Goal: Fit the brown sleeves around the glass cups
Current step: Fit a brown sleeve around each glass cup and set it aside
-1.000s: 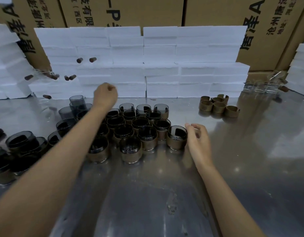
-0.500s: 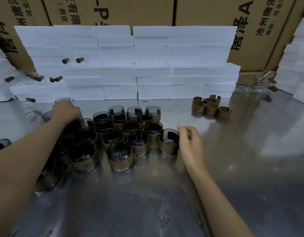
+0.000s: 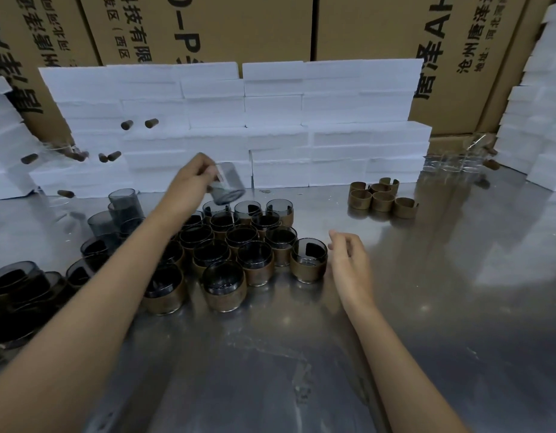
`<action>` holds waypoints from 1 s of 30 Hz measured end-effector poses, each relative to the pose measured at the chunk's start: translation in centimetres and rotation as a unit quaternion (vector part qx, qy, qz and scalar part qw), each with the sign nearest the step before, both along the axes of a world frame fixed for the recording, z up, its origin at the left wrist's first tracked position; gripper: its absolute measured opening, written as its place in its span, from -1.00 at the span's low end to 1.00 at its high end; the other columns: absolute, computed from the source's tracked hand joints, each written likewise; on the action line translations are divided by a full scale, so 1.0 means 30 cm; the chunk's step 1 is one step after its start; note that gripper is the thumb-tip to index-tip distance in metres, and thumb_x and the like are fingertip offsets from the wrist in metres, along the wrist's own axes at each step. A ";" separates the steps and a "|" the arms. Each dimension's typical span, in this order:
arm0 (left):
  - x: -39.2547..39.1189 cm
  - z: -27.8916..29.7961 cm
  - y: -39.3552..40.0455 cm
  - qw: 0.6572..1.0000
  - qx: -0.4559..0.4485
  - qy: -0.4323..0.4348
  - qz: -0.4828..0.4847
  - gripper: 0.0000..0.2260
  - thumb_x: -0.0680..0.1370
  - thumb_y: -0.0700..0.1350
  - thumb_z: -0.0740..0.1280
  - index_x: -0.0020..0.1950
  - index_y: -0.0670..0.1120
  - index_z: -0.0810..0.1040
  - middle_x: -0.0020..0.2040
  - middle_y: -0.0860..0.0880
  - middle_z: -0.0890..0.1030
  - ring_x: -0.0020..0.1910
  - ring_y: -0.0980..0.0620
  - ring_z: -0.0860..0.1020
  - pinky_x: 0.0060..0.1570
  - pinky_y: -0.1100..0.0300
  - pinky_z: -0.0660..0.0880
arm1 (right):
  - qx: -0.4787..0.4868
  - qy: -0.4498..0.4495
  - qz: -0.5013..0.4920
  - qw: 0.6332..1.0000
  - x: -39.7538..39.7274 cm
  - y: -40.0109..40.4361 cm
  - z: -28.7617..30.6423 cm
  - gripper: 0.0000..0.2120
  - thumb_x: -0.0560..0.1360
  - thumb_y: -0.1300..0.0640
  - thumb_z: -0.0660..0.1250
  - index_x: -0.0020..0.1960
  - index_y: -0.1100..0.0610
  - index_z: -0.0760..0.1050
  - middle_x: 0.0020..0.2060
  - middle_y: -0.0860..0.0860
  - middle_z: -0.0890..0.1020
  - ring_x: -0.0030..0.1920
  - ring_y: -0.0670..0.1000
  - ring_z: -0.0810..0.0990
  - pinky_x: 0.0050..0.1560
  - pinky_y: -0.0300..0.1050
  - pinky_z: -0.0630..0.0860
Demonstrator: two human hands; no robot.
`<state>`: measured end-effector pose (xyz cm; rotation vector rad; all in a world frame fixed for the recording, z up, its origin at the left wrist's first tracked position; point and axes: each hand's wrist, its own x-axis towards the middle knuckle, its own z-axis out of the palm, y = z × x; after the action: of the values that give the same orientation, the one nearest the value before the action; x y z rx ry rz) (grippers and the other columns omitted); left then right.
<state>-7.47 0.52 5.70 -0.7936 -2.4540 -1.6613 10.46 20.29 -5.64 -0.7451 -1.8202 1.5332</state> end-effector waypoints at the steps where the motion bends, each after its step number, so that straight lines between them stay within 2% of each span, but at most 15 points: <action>1: 0.055 -0.001 0.038 0.999 0.024 -0.023 -0.041 -0.76 0.73 -0.19 0.15 -0.11 0.00 0.44 -0.05 0.01 0.60 -0.01 -0.08 0.58 0.20 -0.06 0.48 | -0.010 0.013 0.000 1.000 0.006 0.004 0.005 -0.78 0.64 -0.14 0.24 0.05 -0.02 0.53 -0.04 -0.14 0.63 -0.02 -0.21 0.57 -0.10 -0.31 0.42; 3: 0.170 -0.021 0.114 0.986 0.085 -0.072 -0.126 -0.75 0.73 -0.22 0.15 -0.11 -0.04 0.45 -0.09 0.01 0.66 -0.06 -0.06 0.61 0.19 -0.06 0.50 | -0.055 0.033 -0.003 0.998 0.016 0.015 0.023 -0.79 0.66 -0.13 0.19 0.03 -0.05 0.52 -0.03 -0.09 0.67 -0.05 -0.25 0.55 -0.10 -0.31 0.39; 5: 0.288 -0.063 0.197 0.964 0.124 -0.121 -0.200 -0.76 0.72 -0.24 0.14 -0.11 -0.07 0.46 -0.14 0.04 0.67 -0.08 -0.01 0.61 0.02 0.11 0.53 | -0.123 0.048 -0.011 0.991 0.024 0.031 0.045 -0.70 0.67 -0.16 0.13 0.09 -0.01 0.54 -0.02 -0.01 0.70 -0.08 -0.09 0.56 -0.09 -0.15 0.43; 8: 0.447 -0.166 0.328 0.929 0.145 -0.203 -0.272 -0.77 0.72 -0.24 0.13 -0.10 -0.08 0.45 -0.06 -0.06 0.67 0.01 -0.05 0.60 0.05 0.08 0.50 | -0.217 0.090 0.027 0.972 0.060 0.061 0.052 -0.42 0.63 -0.30 0.07 0.19 0.15 0.58 -0.10 0.13 0.63 -0.27 0.03 0.51 -0.42 -0.15 0.37; 10: 0.509 -0.226 0.385 0.901 0.181 -0.269 -0.288 -0.76 0.74 -0.21 0.09 -0.08 -0.09 0.42 -0.04 -0.05 0.70 0.01 -0.01 0.63 0.06 0.12 0.52 | -0.266 0.121 0.086 0.953 0.094 0.078 0.045 -0.31 0.58 -0.37 0.08 0.19 0.23 0.60 -0.07 0.21 0.60 -0.22 0.12 0.55 -0.34 -0.05 0.38; 12: 0.526 -0.269 0.412 0.889 0.198 -0.312 -0.271 -0.77 0.76 -0.17 0.05 0.02 -0.14 0.46 -0.03 -0.05 0.72 0.00 0.03 0.63 0.10 0.12 0.54 | -0.289 0.140 0.113 0.940 0.111 0.099 0.045 -0.37 0.58 -0.33 0.15 0.02 0.21 0.67 -0.10 0.22 0.62 -0.13 0.16 0.59 -0.16 0.03 0.47; 14: 0.516 -0.298 0.419 0.905 0.179 -0.307 -0.235 -0.75 0.77 -0.11 0.07 0.17 -0.18 0.50 0.14 -0.20 0.68 0.11 -0.06 0.63 0.20 -0.01 0.55 | -0.272 0.135 0.124 0.945 0.107 0.112 0.041 -0.43 0.60 -0.27 0.16 -0.21 0.13 0.70 -0.23 0.14 0.67 -0.21 0.09 0.65 -0.21 -0.08 0.56; 16: 0.493 -0.318 0.411 0.935 0.145 -0.250 -0.206 -0.72 0.76 -0.07 0.11 0.22 -0.18 0.54 0.18 -0.21 0.66 0.16 -0.03 0.65 0.16 0.05 0.61 | -0.253 0.115 0.142 0.950 0.098 0.108 0.038 -0.41 0.62 -0.27 0.13 -0.27 0.07 0.72 -0.27 0.11 0.70 -0.27 0.04 0.70 -0.32 -0.13 0.59; 19: 0.472 -0.326 0.394 0.971 0.091 -0.132 -0.176 -0.73 0.75 -0.12 0.14 0.23 -0.18 0.61 0.12 -0.11 0.65 0.08 0.18 0.63 -0.03 0.39 0.53 | -0.214 0.057 0.140 0.965 0.083 0.101 0.044 -0.39 0.62 -0.32 0.11 -0.09 0.10 0.74 -0.10 0.16 0.75 -0.11 0.12 0.74 -0.16 -0.03 0.65; 20: 0.463 -0.331 0.390 0.981 0.070 -0.095 -0.156 -0.74 0.74 -0.14 0.16 0.23 -0.19 0.62 0.14 -0.11 0.64 0.14 0.12 0.61 0.04 0.36 0.52 | -0.208 0.040 0.121 0.970 0.075 0.096 0.050 -0.40 0.62 -0.32 0.13 0.00 0.14 0.71 -0.05 0.18 0.74 -0.08 0.14 0.75 -0.17 0.00 0.65; 22: 0.441 -0.339 0.384 0.991 0.049 -0.053 -0.109 -0.77 0.72 -0.18 0.22 0.19 -0.21 0.65 0.14 -0.12 0.64 0.19 -0.03 0.59 0.22 0.16 0.50 | -0.176 0.018 0.077 0.981 0.055 0.083 0.049 -0.46 0.62 -0.31 0.18 0.11 0.15 0.63 -0.06 0.16 0.73 -0.20 0.12 0.75 -0.36 -0.05 0.60; 24: 0.438 -0.335 0.374 0.991 0.071 -0.080 -0.081 -0.79 0.70 -0.15 0.27 0.15 -0.21 0.67 0.08 -0.08 0.67 0.10 0.01 0.62 0.17 0.16 0.50 | -0.114 0.018 0.056 0.992 0.041 0.064 0.035 -0.48 0.61 -0.32 0.20 0.12 0.13 0.55 -0.16 0.15 0.72 -0.38 0.11 0.71 -0.51 -0.12 0.53; 26: 0.447 -0.328 0.362 0.984 0.094 -0.119 -0.091 -0.78 0.68 -0.05 0.31 0.13 -0.18 0.65 -0.03 0.00 0.67 -0.08 0.19 0.61 -0.03 0.33 0.47 | -0.061 0.018 0.053 0.997 0.037 0.049 0.016 -0.47 0.58 -0.38 0.19 0.12 0.11 0.45 -0.20 0.15 0.69 -0.39 0.13 0.69 -0.51 -0.12 0.51; 28: 0.462 -0.327 0.359 0.975 0.106 -0.155 -0.122 -0.75 0.65 0.03 0.36 0.17 -0.14 0.61 -0.07 0.01 0.63 -0.28 0.29 0.59 -0.24 0.42 0.45 | -0.021 0.008 0.051 0.998 0.035 0.040 0.004 -0.45 0.56 -0.44 0.13 0.13 0.04 0.40 -0.10 0.12 0.68 -0.25 0.14 0.71 -0.35 -0.06 0.55; 30: 0.477 -0.326 0.360 0.964 0.122 -0.190 -0.142 -0.72 0.62 0.01 0.40 0.22 -0.15 0.56 -0.07 -0.03 0.61 -0.38 0.23 0.60 -0.36 0.40 0.46 | -0.006 -0.003 0.045 0.999 0.034 0.035 0.000 -0.36 0.54 -0.49 0.02 0.23 0.04 0.38 0.04 0.09 0.65 -0.05 0.17 0.67 -0.10 0.05 0.55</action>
<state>6.84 11.32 -4.10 -0.8974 -2.3691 -2.3666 11.47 21.35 -5.63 -0.6816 -1.8727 1.6027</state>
